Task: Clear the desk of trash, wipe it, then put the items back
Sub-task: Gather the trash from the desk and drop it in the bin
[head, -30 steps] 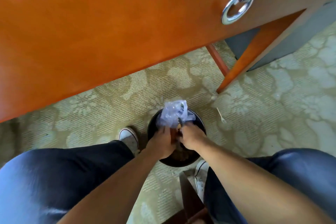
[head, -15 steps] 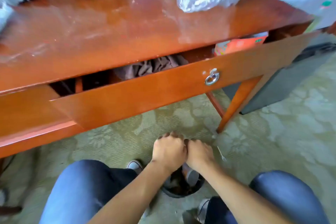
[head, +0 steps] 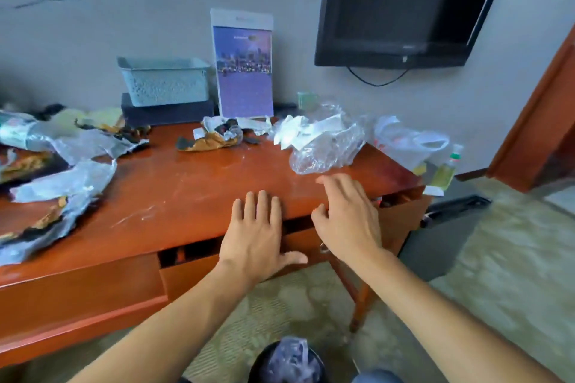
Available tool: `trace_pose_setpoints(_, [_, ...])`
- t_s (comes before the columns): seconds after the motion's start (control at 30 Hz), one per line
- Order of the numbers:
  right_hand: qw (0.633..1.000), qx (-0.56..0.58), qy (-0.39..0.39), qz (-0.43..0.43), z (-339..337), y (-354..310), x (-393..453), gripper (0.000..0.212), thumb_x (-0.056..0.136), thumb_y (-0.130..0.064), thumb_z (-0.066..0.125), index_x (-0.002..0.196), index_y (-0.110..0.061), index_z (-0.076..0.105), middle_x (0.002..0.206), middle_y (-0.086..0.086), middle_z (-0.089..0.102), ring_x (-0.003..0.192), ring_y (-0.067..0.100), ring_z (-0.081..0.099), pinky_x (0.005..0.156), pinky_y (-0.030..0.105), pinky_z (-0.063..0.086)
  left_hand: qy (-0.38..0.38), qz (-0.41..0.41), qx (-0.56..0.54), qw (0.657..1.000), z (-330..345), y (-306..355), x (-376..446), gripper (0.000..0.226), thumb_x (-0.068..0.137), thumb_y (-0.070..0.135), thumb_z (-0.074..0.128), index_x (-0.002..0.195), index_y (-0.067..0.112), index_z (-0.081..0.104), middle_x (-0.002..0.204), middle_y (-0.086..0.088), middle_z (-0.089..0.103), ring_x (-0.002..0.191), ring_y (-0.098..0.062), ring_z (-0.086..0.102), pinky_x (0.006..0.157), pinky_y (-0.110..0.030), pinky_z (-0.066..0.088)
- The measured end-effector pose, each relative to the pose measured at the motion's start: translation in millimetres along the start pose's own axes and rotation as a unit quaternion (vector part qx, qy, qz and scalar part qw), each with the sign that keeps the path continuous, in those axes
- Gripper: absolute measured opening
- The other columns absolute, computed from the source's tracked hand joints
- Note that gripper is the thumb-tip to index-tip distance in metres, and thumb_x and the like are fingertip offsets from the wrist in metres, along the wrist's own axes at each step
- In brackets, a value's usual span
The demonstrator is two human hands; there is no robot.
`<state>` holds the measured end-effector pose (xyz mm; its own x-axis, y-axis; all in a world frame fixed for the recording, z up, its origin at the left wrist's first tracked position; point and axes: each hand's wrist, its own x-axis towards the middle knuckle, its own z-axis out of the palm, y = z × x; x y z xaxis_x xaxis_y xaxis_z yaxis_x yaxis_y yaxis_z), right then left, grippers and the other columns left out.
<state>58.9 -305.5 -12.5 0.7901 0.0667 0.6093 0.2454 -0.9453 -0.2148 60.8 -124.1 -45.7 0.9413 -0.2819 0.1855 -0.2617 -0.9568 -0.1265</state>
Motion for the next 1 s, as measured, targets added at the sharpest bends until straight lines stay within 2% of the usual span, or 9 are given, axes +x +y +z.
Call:
trace_pose_setpoints(0.1, [0.993, -0.093, -0.070, -0.008, 7.4, 15.8, 66.6, 0.074, 0.084, -0.034, 0.064, 0.151, -0.026, 0.035, 0.155, 0.010, 0.032, 0.142, 0.032, 0.029, 0.114, 0.047, 0.035, 0.011, 0.029, 0.037, 0.999, 2.4, -2.8, 13.4, 0.118, 0.080, 0.094, 0.032, 0.140, -0.006, 0.047, 0.136, -0.032, 0.053, 0.121, -0.051, 0.053, 0.096, -0.055, 0.049])
trace_pose_setpoints(0.23, [0.974, -0.166, -0.154, 0.006, 38.3, 27.2, 144.3, 0.109, 0.078, -0.067, 0.068, 0.160, -0.034, 0.004, 0.168, 0.013, 0.000, 0.155, 0.039, -0.004, 0.121, 0.064, 0.005, 0.027, 0.055, 0.073, 0.995, 15.7, -8.0, 23.4, 0.112, 0.076, 0.090, 0.054, 0.126, -0.010, 0.063, 0.119, -0.035, 0.065, 0.104, -0.055, 0.065, 0.080, -0.055, 0.058])
trace_pose_setpoints(0.33, [0.953, -0.184, -0.234, 0.060, 70.2, 35.0, 181.0, 0.123, 0.068, -0.080, 0.067, 0.160, -0.036, -0.002, 0.167, 0.013, 0.016, 0.153, 0.042, 0.015, 0.117, 0.070, 0.009, 0.041, 0.070, 0.062, 0.995, 20.4, -9.9, 25.9, 0.112, 0.070, 0.086, 0.068, 0.120, -0.014, 0.066, 0.115, -0.039, 0.066, 0.099, -0.059, 0.067, 0.073, -0.058, 0.060])
trace_pose_setpoints(0.43, [0.944, -0.124, -0.296, 0.077, 85.5, 37.4, 183.8, 0.075, 0.083, -0.057, 0.068, 0.147, -0.029, 0.040, 0.136, 0.009, 0.061, 0.121, 0.035, 0.059, 0.096, 0.045, 0.047, 0.018, 0.072, 0.036, 0.997, 18.6, -11.4, 26.7, 0.114, 0.070, 0.084, 0.070, 0.121, -0.017, 0.063, 0.116, -0.043, 0.064, 0.099, -0.062, 0.065, 0.073, -0.061, 0.060])
trace_pose_setpoints(0.53, [0.970, -0.123, -0.205, 0.036, 84.4, 33.7, 169.9, 0.020, 0.096, -0.019, 0.059, 0.114, -0.025, 0.066, 0.108, 0.007, 0.070, 0.100, 0.033, 0.067, 0.074, 0.035, 0.048, -0.023, 0.072, 0.045, 0.996, 8.3, -7.1, 23.1, 0.113, 0.094, 0.079, 0.037, 0.149, -0.020, 0.026, 0.148, -0.048, 0.035, 0.132, -0.065, 0.043, 0.106, -0.063, 0.045])
trace_pose_setpoints(0.6, [0.979, -0.115, -0.166, 0.020, 71.1, 28.0, 158.1, 0.015, 0.096, -0.016, 0.058, 0.104, -0.024, 0.067, 0.098, 0.005, 0.070, 0.093, 0.032, 0.068, 0.068, 0.034, 0.044, -0.001, 0.076, 0.028, 0.997, 8.2, -5.3, 21.5, 0.108, 0.099, 0.075, 0.026, 0.153, -0.017, 0.009, 0.157, -0.045, 0.020, 0.142, -0.062, 0.030, 0.116, -0.061, 0.035])
trace_pose_setpoints(0.77, [0.993, -0.044, -0.110, -0.007, 14.0, 10.8, 126.0, 0.020, 0.092, -0.017, 0.062, 0.109, -0.024, 0.071, 0.105, 0.006, 0.071, 0.098, 0.034, 0.065, 0.068, 0.033, 0.040, 0.019, 0.081, 0.069, 0.994, -0.3, -4.1, 16.6, 0.109, 0.098, 0.077, 0.026, 0.154, -0.015, 0.014, 0.157, -0.041, 0.027, 0.141, -0.057, 0.036, 0.113, -0.057, 0.039])
trace_pose_setpoints(0.9, [0.996, -0.007, -0.078, -0.036, -30.7, 0.4, 95.4, 0.028, 0.091, -0.013, 0.063, 0.116, -0.022, 0.071, 0.109, 0.004, 0.069, 0.100, 0.033, 0.063, 0.068, 0.035, 0.042, 0.024, 0.061, 0.073, 0.995, -9.3, -5.6, 7.0, 0.103, 0.095, 0.081, 0.028, 0.149, -0.007, 0.033, 0.151, -0.031, 0.042, 0.133, -0.048, 0.046, 0.106, -0.051, 0.043])
trace_pose_setpoints(1.0, [0.997, 0.019, -0.070, -0.039, -49.1, -3.9, 71.0, 0.036, 0.093, -0.014, 0.065, 0.127, -0.024, 0.069, 0.112, 0.001, 0.068, 0.103, 0.028, 0.061, 0.069, 0.032, 0.039, 0.101, 0.056, -0.025, 0.993, -18.9, -13.0, -4.5, 0.068, 0.096, 0.070, 0.033, 0.108, 0.011, 0.066, 0.109, -0.010, 0.067, 0.103, -0.031, 0.064, 0.084, -0.041, 0.051])
